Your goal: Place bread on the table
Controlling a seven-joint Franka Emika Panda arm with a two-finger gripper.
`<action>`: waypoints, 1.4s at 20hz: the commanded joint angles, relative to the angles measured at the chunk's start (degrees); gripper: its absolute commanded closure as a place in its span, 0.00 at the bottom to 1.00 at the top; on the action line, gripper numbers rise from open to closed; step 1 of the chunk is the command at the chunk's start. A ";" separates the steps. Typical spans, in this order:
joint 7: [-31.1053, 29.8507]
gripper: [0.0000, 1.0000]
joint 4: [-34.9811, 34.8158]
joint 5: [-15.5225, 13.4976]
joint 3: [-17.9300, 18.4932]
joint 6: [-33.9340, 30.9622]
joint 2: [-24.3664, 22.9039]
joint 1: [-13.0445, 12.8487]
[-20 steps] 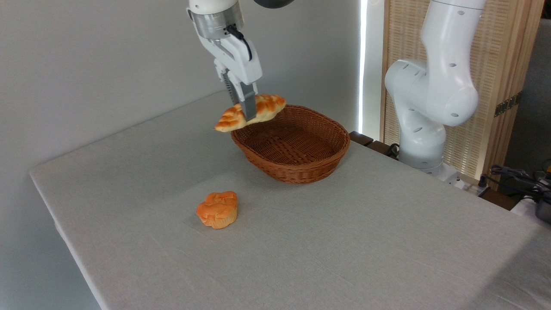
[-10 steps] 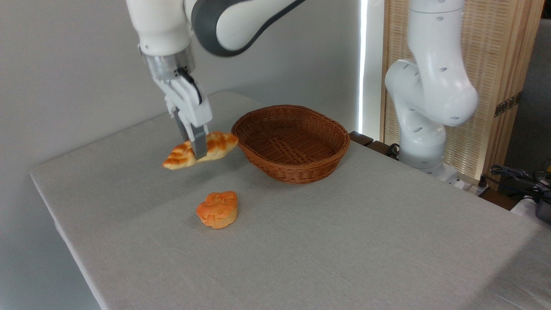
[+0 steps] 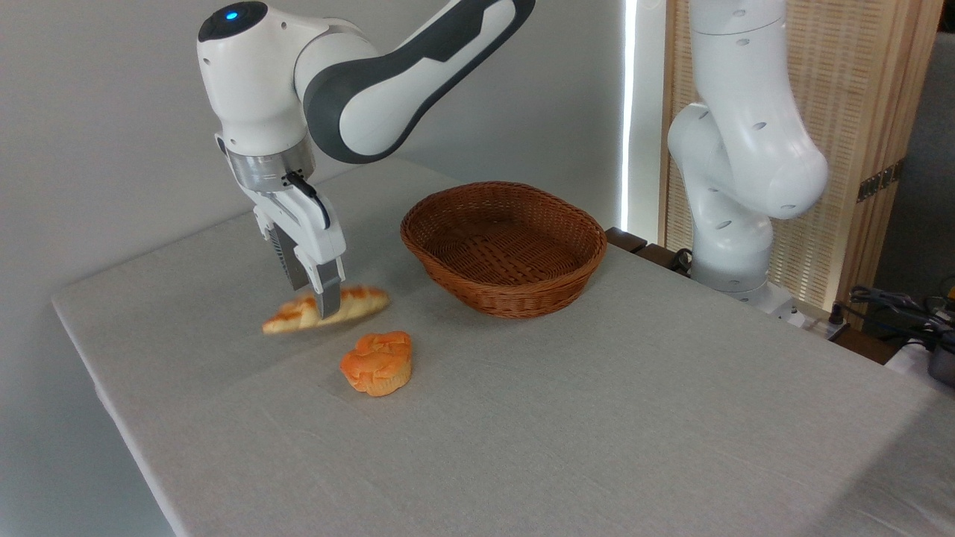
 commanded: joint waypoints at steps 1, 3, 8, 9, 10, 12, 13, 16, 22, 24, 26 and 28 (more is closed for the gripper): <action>-0.93 0.00 0.73 0.22 -0.07 0.17 -0.22 -0.04; -0.67 0.00 0.73 0.31 -0.07 0.17 -0.30 0.05; -0.58 0.00 1.08 1.53 0.28 -2.89 -5.04 2.14; -0.05 0.00 1.25 3.71 -0.33 -4.21 -6.09 4.59; 0.91 0.00 1.43 5.48 -1.21 -5.88 -7.15 6.10; 2.75 0.00 3.97 6.37 -2.27 -9.74 -8.38 10.04; 3.46 0.00 5.72 6.37 -2.27 -12.02 -8.65 11.37; 6.09 0.00 10.12 7.86 -2.18 -18.09 -8.83 14.54; 7.69 0.00 10.92 11.47 -2.01 -19.78 -10.06 16.48; 7.77 0.00 12.23 13.13 -1.74 -22.22 -10.06 16.48; 8.39 0.00 14.17 14.46 -1.30 -24.43 -9.80 16.48; 8.30 0.00 14.35 14.37 -0.78 -24.44 -9.71 16.48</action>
